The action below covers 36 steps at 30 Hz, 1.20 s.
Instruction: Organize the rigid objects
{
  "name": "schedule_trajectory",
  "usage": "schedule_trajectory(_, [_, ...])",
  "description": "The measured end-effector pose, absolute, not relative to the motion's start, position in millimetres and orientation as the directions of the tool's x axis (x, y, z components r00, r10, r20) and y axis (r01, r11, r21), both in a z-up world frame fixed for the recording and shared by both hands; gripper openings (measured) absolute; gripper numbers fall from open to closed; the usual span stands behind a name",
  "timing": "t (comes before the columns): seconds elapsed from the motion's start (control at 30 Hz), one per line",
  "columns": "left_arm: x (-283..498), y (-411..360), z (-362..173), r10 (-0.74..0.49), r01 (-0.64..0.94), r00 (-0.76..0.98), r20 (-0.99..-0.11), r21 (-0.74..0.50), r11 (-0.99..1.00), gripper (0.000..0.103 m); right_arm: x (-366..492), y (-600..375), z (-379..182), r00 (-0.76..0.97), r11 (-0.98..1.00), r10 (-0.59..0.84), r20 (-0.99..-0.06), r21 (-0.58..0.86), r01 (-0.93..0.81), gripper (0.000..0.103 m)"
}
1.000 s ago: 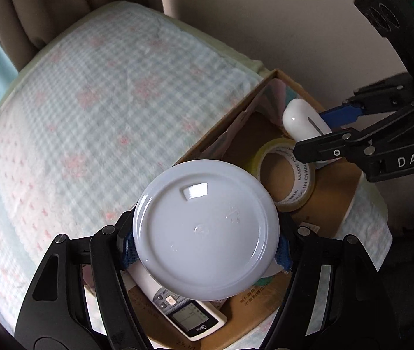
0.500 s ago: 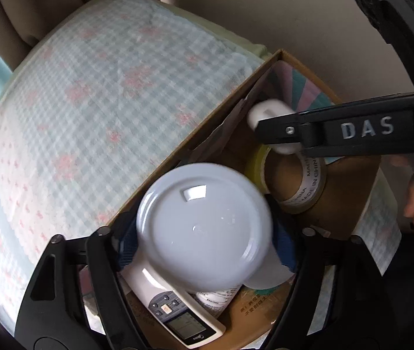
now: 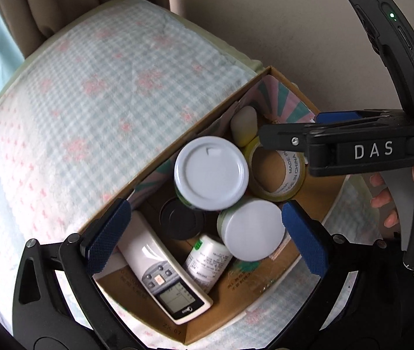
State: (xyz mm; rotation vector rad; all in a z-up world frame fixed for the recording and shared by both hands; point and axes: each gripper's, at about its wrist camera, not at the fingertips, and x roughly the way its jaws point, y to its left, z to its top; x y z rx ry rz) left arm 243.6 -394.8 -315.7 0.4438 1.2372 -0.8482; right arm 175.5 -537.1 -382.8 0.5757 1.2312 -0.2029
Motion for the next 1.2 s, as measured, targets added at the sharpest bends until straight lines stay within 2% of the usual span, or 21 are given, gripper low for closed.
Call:
schedule_trajectory(0.33, [229.7, -360.3, -260.1, -0.363, 0.741, 0.157, -0.919, -0.134, 0.659, 0.103, 156.5, -514.5, -325.5, 0.381, 0.855, 0.099, -0.919, 0.274, 0.440, 0.103])
schedule_trajectory(0.57, [209.1, -299.7, -175.6, -0.411, 0.696, 0.255, -0.875, -0.129, 0.706, 0.103, 134.0, -464.0, -238.8, 0.464, 0.904, 0.051, -0.884, 0.239, 0.355, 0.103])
schedule_trajectory(0.83, [171.3, -170.9, -64.5, -0.414, 0.550, 0.465, -0.783, -0.111, 0.828, 0.103, 100.2, -357.2, -135.5, 0.585, 0.971, 0.042, -0.810, 0.171, 0.168, 0.103])
schedule_trajectory(1.03, [129.5, -75.9, -11.3, -0.320, 0.380, 0.676, -0.664, -0.057, 0.923, 0.103, 64.0, -279.6, -74.8, 0.709, 0.990, 0.033, -0.704, 0.123, 0.076, 0.103])
schedule_trajectory(1.2, [98.6, -27.3, -7.0, -0.237, 0.257, 0.758, -0.607, -0.057, 0.965, 0.103, 36.7, -238.5, -62.5, 0.764, 0.996, 0.009, -0.645, 0.078, 0.053, 0.103])
